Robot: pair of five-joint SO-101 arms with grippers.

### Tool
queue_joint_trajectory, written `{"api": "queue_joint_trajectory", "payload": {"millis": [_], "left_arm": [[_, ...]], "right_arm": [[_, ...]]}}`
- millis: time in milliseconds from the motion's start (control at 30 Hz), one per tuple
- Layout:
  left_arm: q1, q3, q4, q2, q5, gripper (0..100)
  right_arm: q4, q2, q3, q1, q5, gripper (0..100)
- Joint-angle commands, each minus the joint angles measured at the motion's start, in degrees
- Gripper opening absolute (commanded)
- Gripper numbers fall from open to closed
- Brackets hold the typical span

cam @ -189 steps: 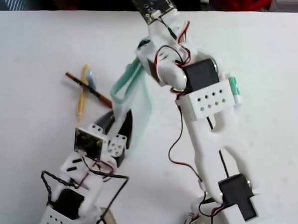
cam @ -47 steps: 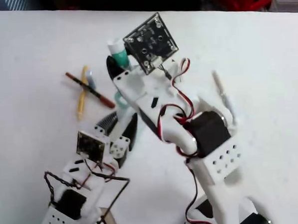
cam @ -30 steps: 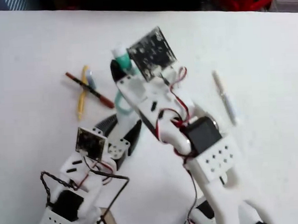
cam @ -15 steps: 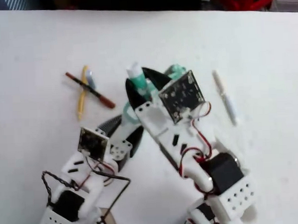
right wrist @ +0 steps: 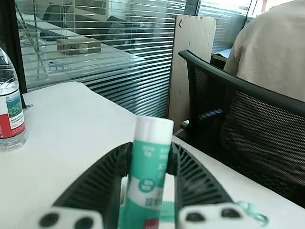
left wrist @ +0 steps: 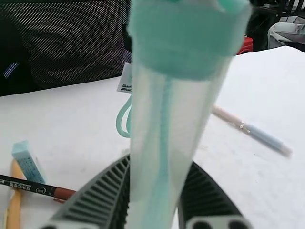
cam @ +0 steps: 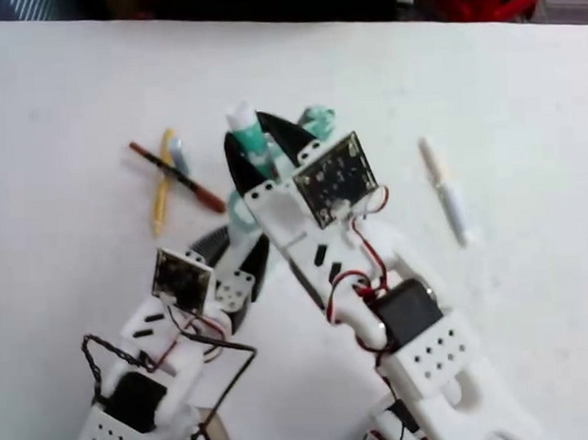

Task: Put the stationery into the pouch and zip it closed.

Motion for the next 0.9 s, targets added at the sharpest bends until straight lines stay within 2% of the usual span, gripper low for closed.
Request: {"api": "queue_joint_trajectory", "payload": {"millis": [0, 133, 200, 300, 500, 867], "left_arm": [[-0.13, -1.58, -2.29, -0.57, -0.35, 9], [-0.13, -2.29, -2.2, -0.57, -0.09, 16], [-0.13, -3.6, 0.62, -0.57, 0.0, 19], [-0.13, -6.42, 3.96, -0.57, 0.0, 20], [-0.4, -7.3, 4.13, -0.57, 0.0, 20], [-0.66, -8.97, 4.04, -0.57, 0.09, 20]], "right_arm": [[-4.18, 1.19, -0.26, 0.75, 0.0, 1.8], [-6.11, 1.27, -1.41, 0.31, 0.0, 1.8], [-6.02, 1.27, 0.0, 0.4, 0.0, 1.8], [-6.37, 1.01, 2.99, 0.57, 0.0, 1.8], [-5.93, -0.13, 4.75, 0.31, 0.0, 1.8], [9.1, -16.84, 4.66, 0.66, 0.09, 1.8]]}}
